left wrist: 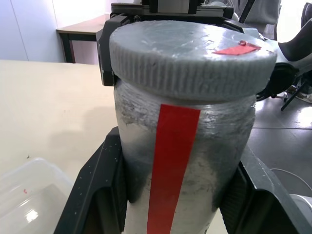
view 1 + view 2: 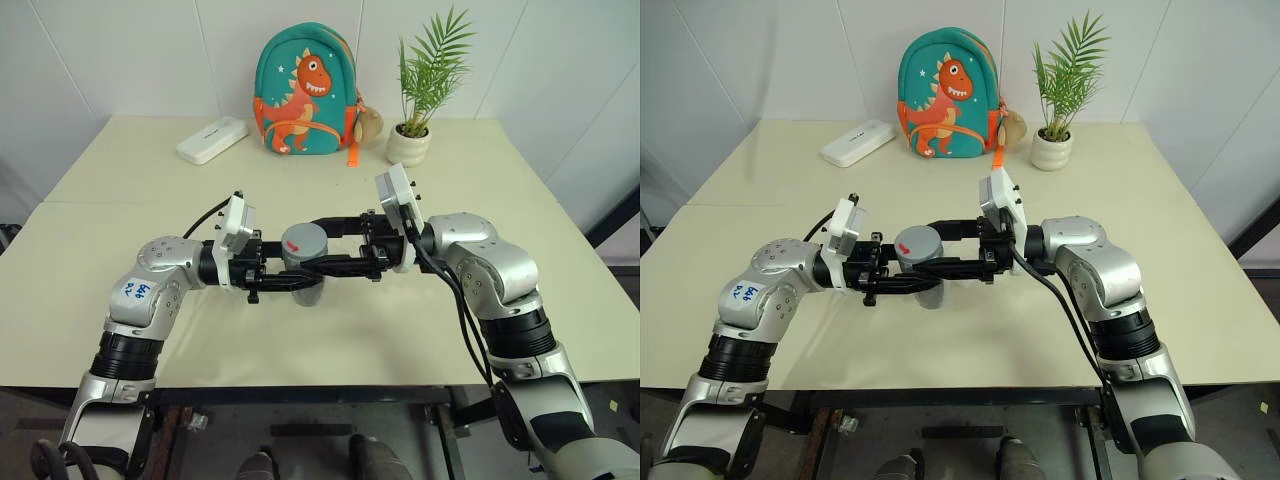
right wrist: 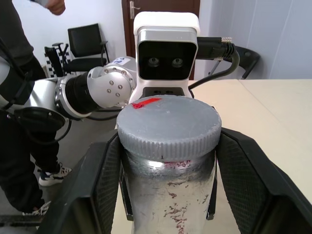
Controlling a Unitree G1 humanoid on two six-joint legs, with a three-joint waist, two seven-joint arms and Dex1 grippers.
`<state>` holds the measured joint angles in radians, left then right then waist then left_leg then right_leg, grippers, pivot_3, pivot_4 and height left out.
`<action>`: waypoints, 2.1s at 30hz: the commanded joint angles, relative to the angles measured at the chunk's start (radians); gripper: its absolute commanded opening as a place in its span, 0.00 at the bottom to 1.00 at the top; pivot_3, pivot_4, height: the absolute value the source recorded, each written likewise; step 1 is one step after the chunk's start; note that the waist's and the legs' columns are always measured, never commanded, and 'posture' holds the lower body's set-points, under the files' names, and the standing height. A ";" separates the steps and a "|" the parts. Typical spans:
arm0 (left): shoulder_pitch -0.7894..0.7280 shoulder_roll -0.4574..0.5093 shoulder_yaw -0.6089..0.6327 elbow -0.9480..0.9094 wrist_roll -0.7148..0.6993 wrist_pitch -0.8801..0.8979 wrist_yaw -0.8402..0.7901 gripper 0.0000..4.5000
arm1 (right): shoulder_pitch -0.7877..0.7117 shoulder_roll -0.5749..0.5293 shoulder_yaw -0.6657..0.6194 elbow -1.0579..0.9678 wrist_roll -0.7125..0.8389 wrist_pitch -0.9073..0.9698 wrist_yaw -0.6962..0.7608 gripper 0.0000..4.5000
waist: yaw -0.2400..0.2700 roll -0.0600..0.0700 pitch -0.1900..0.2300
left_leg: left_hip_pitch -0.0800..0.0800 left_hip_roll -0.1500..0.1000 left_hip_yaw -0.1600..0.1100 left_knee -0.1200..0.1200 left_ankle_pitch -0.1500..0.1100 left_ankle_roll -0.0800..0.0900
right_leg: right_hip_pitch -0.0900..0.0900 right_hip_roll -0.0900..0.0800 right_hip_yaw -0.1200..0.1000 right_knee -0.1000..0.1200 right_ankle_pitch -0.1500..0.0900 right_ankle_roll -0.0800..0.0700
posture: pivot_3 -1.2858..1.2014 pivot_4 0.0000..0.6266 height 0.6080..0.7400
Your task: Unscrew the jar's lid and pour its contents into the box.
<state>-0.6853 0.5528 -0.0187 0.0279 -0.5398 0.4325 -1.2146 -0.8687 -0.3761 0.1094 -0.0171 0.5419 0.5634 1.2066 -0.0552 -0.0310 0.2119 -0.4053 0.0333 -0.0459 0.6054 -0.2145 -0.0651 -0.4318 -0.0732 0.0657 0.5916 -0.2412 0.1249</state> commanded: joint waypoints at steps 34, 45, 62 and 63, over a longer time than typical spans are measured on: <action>0.001 -0.005 0.011 0.009 0.017 -0.001 0.041 0.43 | -0.060 0.085 0.011 0.010 -0.095 -0.103 -0.240 1.00 | -0.001 0.001 0.000 | 0.000 0.000 0.000 0.002 0.000 0.000 | 0.000 0.000 0.000 0.002 0.003 0.006 | 0.52 0.24 1.00; 0.000 0.001 0.012 0.024 0.018 -0.007 0.051 0.43 | -0.049 -0.096 -0.078 0.170 -0.115 -0.203 -0.183 1.00 | 0.000 0.001 0.000 | 0.000 0.000 0.000 0.002 0.000 0.000 | 0.000 0.000 0.000 0.001 0.003 0.006 | 0.52 0.24 1.00; -0.011 0.007 0.022 0.050 0.039 -0.018 0.028 0.43 | -0.020 -0.038 -0.115 -0.059 0.111 0.021 -0.191 1.00 | -0.004 0.004 0.002 | 0.000 0.000 0.000 0.004 -0.001 0.001 | 0.001 0.001 0.000 0.002 0.003 0.007 | 0.52 0.24 1.00; -0.012 0.004 0.019 0.051 0.040 -0.020 0.029 0.43 | -0.019 -0.004 -0.094 -0.082 0.102 0.026 -0.219 1.00 | -0.004 0.004 0.002 | 0.000 0.000 0.000 0.004 -0.001 0.001 | 0.001 0.001 0.000 0.002 0.003 0.006 | 0.52 0.24 1.00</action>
<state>-0.6801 0.5579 -0.0083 0.0913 -0.4959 0.4335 -1.1811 -0.8664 -0.4037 -0.0012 -0.0359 0.6260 0.5811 1.0228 -0.0593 -0.0272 0.2143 -0.4054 0.0338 -0.0460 0.6098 -0.2153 -0.0637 -0.4309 -0.0726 0.0662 0.5932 -0.2382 0.1307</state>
